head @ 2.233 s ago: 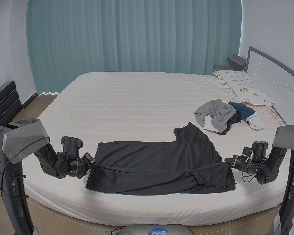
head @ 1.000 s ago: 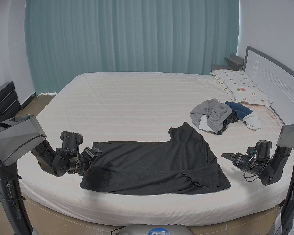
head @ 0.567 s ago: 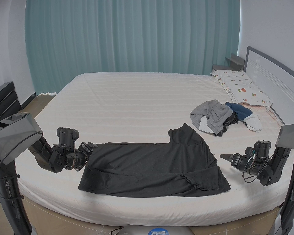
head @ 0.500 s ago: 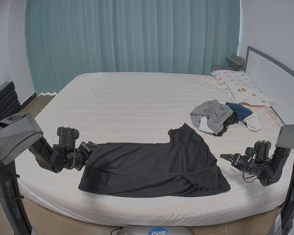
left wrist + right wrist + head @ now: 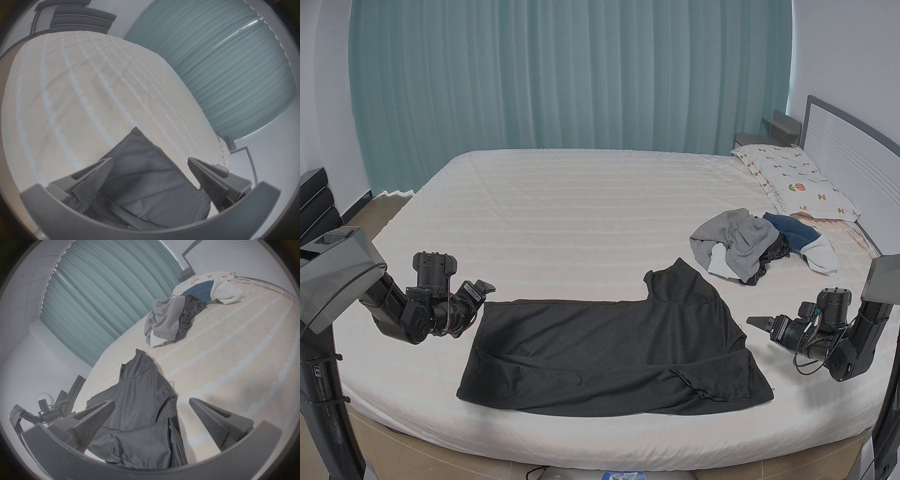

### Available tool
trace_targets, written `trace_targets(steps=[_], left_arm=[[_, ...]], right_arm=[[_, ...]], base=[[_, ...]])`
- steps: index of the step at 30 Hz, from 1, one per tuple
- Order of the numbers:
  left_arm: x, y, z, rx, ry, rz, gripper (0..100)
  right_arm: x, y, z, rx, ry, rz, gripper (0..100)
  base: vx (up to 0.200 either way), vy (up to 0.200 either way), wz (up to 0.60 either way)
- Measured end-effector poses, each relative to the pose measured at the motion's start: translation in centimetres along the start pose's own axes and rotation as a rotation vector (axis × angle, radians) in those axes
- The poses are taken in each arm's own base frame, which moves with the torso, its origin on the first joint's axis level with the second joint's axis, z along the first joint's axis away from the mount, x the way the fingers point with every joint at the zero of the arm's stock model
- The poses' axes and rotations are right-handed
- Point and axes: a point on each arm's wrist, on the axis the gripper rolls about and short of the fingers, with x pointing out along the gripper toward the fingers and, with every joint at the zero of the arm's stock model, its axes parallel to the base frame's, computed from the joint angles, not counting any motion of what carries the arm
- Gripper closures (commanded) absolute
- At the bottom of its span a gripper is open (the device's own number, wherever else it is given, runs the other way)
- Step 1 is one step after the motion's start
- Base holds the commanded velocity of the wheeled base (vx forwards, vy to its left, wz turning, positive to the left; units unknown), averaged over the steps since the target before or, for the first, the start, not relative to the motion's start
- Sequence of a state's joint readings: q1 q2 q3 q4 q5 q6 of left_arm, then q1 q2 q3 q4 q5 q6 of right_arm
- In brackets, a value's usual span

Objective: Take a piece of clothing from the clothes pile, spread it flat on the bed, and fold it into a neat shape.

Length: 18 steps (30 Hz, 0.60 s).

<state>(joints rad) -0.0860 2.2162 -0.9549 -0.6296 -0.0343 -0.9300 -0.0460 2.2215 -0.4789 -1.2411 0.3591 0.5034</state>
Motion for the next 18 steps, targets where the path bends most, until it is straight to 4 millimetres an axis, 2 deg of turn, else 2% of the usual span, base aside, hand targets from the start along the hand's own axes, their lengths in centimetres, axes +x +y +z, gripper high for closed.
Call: trace_targets(steps=[7, 18], left_arm=[[2.8, -0.4, 1.2, 0.036, -0.034, -0.022, 0], [8.4, 0.1, 2.3, 0.140, -0.061, -0.026, 0]], right_arm=[[0.0, 0.1, -0.1, -0.002, 0.004, 0.002, 0], [-0.1, 0.1, -0.4, 0.000, 0.012, -0.011, 0]], base=[[0.000, 0.000, 0.00], [0.000, 0.000, 0.00]])
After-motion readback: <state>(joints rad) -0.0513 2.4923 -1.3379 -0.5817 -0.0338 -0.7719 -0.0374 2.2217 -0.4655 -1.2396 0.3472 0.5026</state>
